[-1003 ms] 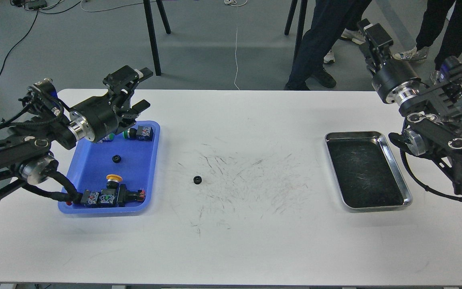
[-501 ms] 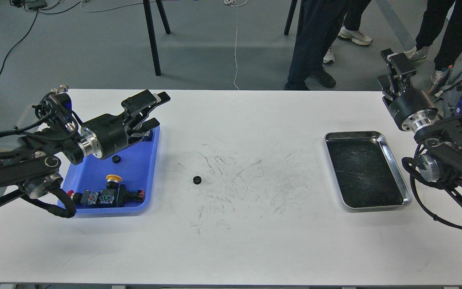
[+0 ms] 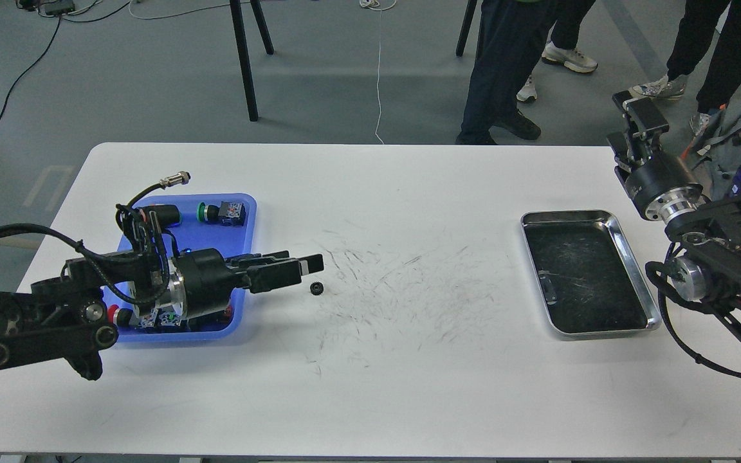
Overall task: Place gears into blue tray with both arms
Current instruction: 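Extend the left hand toward the black gear on the table, then close the left hand around the black gear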
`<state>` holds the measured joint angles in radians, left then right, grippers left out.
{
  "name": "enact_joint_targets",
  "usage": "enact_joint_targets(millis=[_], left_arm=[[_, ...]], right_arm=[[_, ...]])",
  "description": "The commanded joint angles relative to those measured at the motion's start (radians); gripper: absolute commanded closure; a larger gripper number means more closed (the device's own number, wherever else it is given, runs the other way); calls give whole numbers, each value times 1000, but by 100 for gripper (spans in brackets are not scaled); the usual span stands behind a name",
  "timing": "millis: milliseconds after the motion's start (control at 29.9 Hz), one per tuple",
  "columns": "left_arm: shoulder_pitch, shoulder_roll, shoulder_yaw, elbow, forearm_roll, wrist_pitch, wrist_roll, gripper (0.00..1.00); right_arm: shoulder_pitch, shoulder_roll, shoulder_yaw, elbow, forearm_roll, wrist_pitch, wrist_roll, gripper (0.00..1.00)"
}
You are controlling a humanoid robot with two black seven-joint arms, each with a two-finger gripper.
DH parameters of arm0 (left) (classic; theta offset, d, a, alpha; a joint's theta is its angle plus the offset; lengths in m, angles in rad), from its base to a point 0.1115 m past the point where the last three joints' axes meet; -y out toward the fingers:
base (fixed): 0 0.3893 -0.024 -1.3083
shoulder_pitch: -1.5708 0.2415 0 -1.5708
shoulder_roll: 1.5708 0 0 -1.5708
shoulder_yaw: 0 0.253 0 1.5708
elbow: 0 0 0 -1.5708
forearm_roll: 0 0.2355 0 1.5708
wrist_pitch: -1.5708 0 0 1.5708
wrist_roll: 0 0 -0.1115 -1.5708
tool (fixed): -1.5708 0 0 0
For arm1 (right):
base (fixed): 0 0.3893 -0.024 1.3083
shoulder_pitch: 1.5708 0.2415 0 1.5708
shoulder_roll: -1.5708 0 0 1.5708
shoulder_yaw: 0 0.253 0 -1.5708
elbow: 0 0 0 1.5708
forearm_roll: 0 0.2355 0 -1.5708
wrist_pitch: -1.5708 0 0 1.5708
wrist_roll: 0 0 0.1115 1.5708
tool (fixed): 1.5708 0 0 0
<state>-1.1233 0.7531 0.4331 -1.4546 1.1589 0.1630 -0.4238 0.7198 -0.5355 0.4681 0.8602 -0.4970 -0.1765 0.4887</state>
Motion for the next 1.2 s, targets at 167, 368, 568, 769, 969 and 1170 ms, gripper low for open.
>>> enact_joint_targets(millis=[167,368,568,769,969,1170], left_arm=[[-113,-129,139,140,108,35,0,5],[-118,-253,200,279,159,55,0,8],[-110,-340,257,401,217,81,0,15],[-78,-350,272,425,260,108,0,21],[-52,-374,276,488,286,127,0,22],[-46,-391,274,508,285,136,0,29]], right_arm=[[-5,0,3,-1,0,0,0,15],[-25,0,15,0,0,-4,0,15],[-26,0,15,0,0,-6,0,15],[-28,0,15,-1,0,-6,0,15],[-28,9,14,-4,-2,-6,0,15],[-28,11,12,-4,-2,-8,0,15]])
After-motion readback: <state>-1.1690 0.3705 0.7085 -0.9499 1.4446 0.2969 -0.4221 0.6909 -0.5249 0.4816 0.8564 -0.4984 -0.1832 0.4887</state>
